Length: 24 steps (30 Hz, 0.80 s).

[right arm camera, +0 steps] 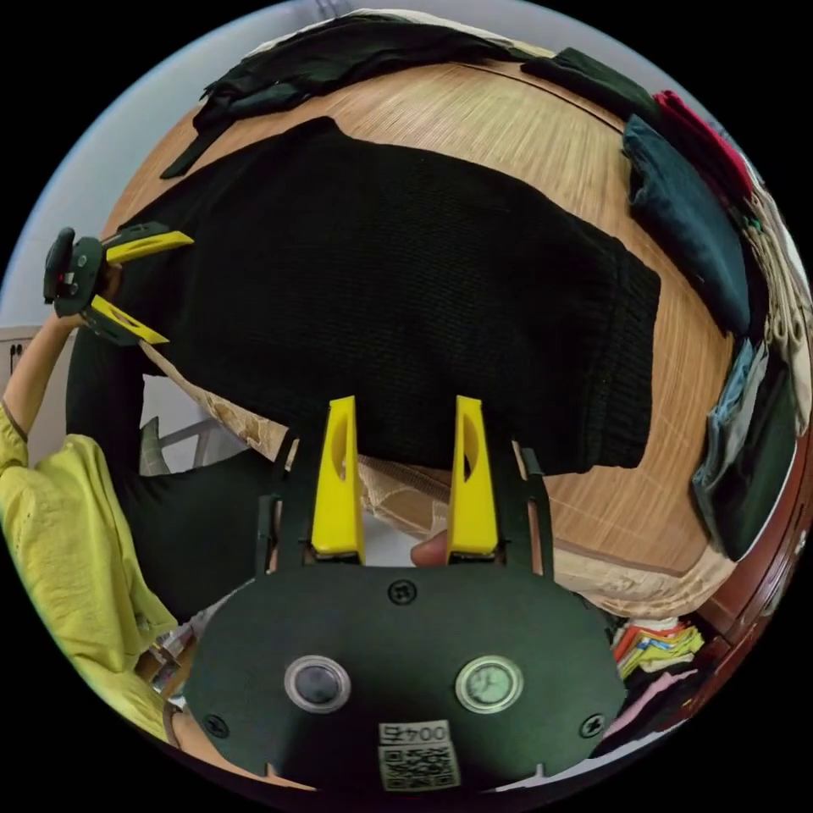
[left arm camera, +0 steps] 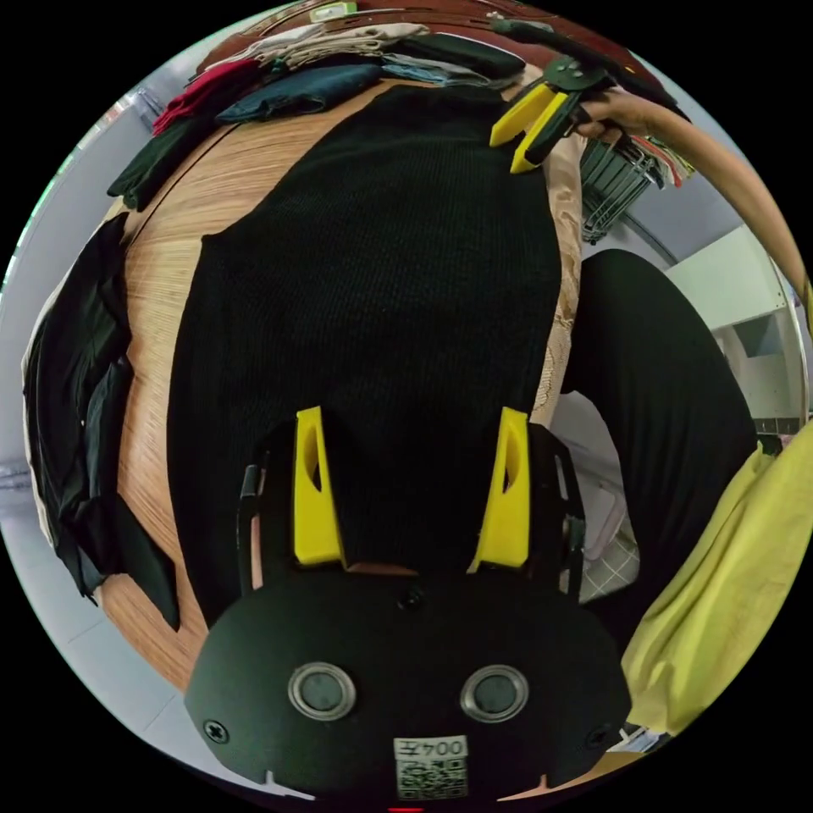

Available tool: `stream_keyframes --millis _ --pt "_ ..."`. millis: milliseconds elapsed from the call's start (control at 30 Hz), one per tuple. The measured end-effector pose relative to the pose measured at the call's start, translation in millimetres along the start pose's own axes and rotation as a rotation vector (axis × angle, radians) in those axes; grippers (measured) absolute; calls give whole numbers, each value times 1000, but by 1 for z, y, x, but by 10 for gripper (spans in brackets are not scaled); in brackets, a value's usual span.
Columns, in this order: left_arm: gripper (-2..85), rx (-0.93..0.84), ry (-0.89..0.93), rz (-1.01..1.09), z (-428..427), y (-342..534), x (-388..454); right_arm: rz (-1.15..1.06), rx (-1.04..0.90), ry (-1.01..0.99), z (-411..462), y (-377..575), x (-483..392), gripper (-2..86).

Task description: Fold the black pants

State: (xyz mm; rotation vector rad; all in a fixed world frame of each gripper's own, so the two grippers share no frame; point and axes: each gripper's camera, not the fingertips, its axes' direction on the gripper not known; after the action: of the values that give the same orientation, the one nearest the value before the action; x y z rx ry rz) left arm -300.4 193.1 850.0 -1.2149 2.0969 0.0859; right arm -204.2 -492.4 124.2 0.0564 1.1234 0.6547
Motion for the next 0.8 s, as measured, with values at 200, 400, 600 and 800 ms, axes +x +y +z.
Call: stream_keyframes --millis 200,400,600,800 --pt "287 153 79 -76 -8 29 -36 29 23 36 -31 -2 6 170" --pt "280 91 94 -205 60 20 -100 181 -55 42 -14 -15 37 163" --pt "297 -5 71 -186 148 39 -96 238 -29 23 -11 -5 34 161" --pt "291 182 26 -246 144 141 -83 158 139 -26 -49 22 -28 152"
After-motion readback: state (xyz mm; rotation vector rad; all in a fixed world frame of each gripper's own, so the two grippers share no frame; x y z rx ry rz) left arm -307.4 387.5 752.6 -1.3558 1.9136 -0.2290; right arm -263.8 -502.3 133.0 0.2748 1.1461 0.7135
